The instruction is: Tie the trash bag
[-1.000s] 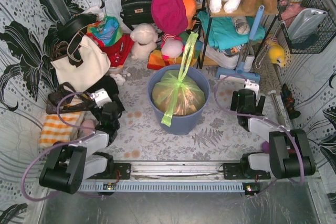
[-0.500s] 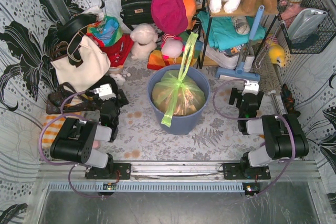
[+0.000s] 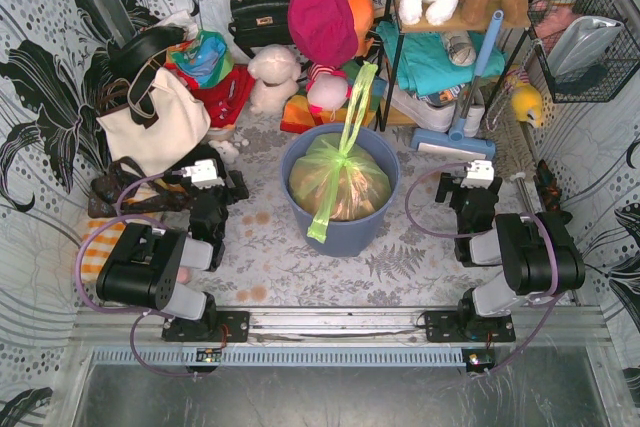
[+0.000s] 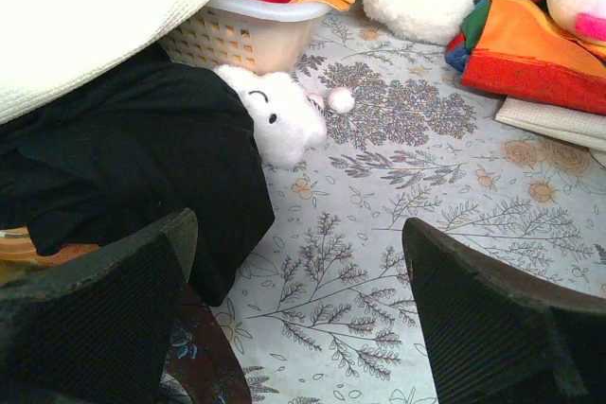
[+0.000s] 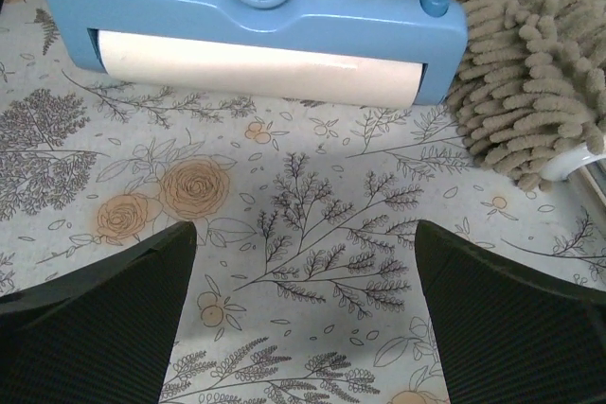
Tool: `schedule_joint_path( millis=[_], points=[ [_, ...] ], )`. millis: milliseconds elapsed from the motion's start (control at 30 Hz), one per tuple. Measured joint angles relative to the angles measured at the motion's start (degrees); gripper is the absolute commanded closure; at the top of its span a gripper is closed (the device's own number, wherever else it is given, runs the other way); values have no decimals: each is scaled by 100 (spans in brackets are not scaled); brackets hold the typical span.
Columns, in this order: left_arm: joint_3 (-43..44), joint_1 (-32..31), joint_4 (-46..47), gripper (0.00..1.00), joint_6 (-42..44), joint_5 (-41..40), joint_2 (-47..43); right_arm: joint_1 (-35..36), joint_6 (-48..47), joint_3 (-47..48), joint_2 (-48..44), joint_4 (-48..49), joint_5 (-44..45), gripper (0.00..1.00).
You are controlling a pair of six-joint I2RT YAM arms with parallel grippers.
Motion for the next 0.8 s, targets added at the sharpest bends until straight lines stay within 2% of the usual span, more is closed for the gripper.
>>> schedule_joint_path(
  millis=[800],
  points=[
    [-2, 0, 0, 2, 15, 4, 0, 0, 2, 0, 0, 114, 63, 3]
  ],
)
